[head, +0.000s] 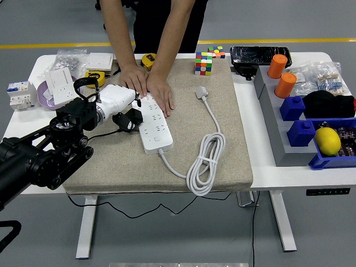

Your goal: Pick up the plug,place it near the board,insert it into the board,press the button

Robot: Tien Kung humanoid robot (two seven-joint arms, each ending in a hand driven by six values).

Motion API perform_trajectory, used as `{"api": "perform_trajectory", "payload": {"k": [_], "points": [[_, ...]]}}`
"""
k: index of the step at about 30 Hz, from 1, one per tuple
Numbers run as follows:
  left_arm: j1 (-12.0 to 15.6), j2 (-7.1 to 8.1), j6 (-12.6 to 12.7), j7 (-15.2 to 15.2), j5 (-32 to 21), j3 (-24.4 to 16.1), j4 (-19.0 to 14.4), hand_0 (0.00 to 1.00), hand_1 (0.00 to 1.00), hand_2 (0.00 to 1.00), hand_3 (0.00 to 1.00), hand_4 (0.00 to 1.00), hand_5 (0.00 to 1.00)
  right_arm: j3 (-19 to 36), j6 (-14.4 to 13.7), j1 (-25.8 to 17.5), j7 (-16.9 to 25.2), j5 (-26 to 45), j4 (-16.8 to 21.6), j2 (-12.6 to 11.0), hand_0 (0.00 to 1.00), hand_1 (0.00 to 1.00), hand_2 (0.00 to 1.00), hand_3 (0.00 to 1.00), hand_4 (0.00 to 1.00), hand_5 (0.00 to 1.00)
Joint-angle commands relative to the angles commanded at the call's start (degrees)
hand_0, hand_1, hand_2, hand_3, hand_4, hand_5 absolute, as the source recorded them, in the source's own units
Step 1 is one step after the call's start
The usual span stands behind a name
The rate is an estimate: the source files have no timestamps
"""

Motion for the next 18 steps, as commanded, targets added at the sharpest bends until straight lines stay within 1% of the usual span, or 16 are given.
{"api": "perform_trajectory", "payload": {"k": [2, 3, 4, 8, 9, 11, 12, 13, 14, 15, 16, 18], "points": [[0.14, 0.08, -0.29, 0.12, -0.08, -0.08, -0.26, 0.846, 0.845, 0.797, 0.705, 0.912, 0.16, -0.01, 0.0, -0.03, -0.03, -0.04, 0.0, 0.02, 0.627, 0.583, 0.607, 0.533, 0.872, 0.591], [0.32, 0.23, -0.72, 0.31, -0.23, -0.31, -0.8, 0.857, 0.873, 0.829, 0.795, 0.956, 0.2, -0.02, -0.01, -0.08, -0.05, -0.03, 0.0, 0.04, 0.627, 0.583, 0.604, 0.533, 0.861, 0.58], [0.42, 0.31, -0.96, 0.42, -0.3, -0.46, -1.13, 0.857, 0.873, 0.829, 0.795, 0.956, 0.2, -0.01, -0.02, -0.1, -0.06, -0.03, 0.0, 0.05, 0.627, 0.583, 0.604, 0.533, 0.861, 0.58], [1.51, 0.86, -3.02, 1.38, -1.44, -2.93, -4.38, 0.857, 0.873, 0.829, 0.795, 0.956, 0.2, -0.07, -0.12, -0.21, -0.18, 0.03, 0.0, 0.11, 0.627, 0.583, 0.604, 0.533, 0.861, 0.58], [2.42, 0.96, -3.78, 1.93, -2.04, -4.58, -5.96, 0.923, 0.973, 0.916, 0.873, 0.998, 0.521, -0.06, -0.14, -0.25, -0.25, -0.04, 0.0, 0.14, 0.625, 0.584, 0.603, 0.531, 0.847, 0.571], [4.2, 0.86, -3.88, 2.44, -3.38, -8.08, -9.0, 0.923, 0.973, 0.916, 0.873, 0.998, 0.521, -0.13, -0.22, -0.33, -0.25, 0.04, 0.0, 0.21, 0.625, 0.584, 0.603, 0.531, 0.847, 0.571], [5.19, 0.67, -3.26, 2.44, -3.97, -10.02, -10.51, 0.923, 0.973, 0.916, 0.873, 0.998, 0.521, -0.16, -0.22, -0.37, -0.27, 0.02, 0.0, 0.24, 0.625, 0.584, 0.603, 0.531, 0.847, 0.571], [6.57, 0.23, -1.82, 2.1, -4.72, -11.99, -12.13, 0.923, 0.973, 0.916, 0.873, 0.998, 0.521, -0.17, -0.24, -0.42, -0.28, -0.01, 0.0, 0.29, 0.625, 0.584, 0.603, 0.531, 0.847, 0.571], [8.41, -0.5, 0.32, 1.39, -5.83, -14.59, -14.14, 0.923, 0.973, 0.916, 0.873, 0.998, 0.521, -0.22, -0.31, -0.49, -0.24, 0.05, 0.0, 0.34, 0.625, 0.584, 0.603, 0.531, 0.847, 0.571], [9.75, -1.16, 1.93, 0.68, -6.89, -16.61, -15.55, 0.928, 0.998, 0.959, 0.928, 0.998, 0.778, -0.16, -0.3, -0.53, -0.28, -0.07, 0.0, 0.39, 0.625, 0.584, 0.604, 0.531, 0.843, 0.569], [11.07, -1.83, 3.57, -0.07, -7.98, -18.62, -16.87, 0.928, 0.998, 0.959, 0.928, 0.998, 0.778, -0.05, -0.27, -0.58, -0.37, -0.28, 0.0, 0.44, 0.625, 0.584, 0.604, 0.531, 0.843, 0.569], [15.18, -4.09, 8.31, -2.46, -11.93, -23.53, -20.53, 0.928, 0.998, 0.959, 0.928, 0.998, 0.778, -0.01, -0.31, -0.73, -0.39, -0.35, 0.0, 0.58, 0.625, 0.584, 0.604, 0.531, 0.843, 0.569]]}}
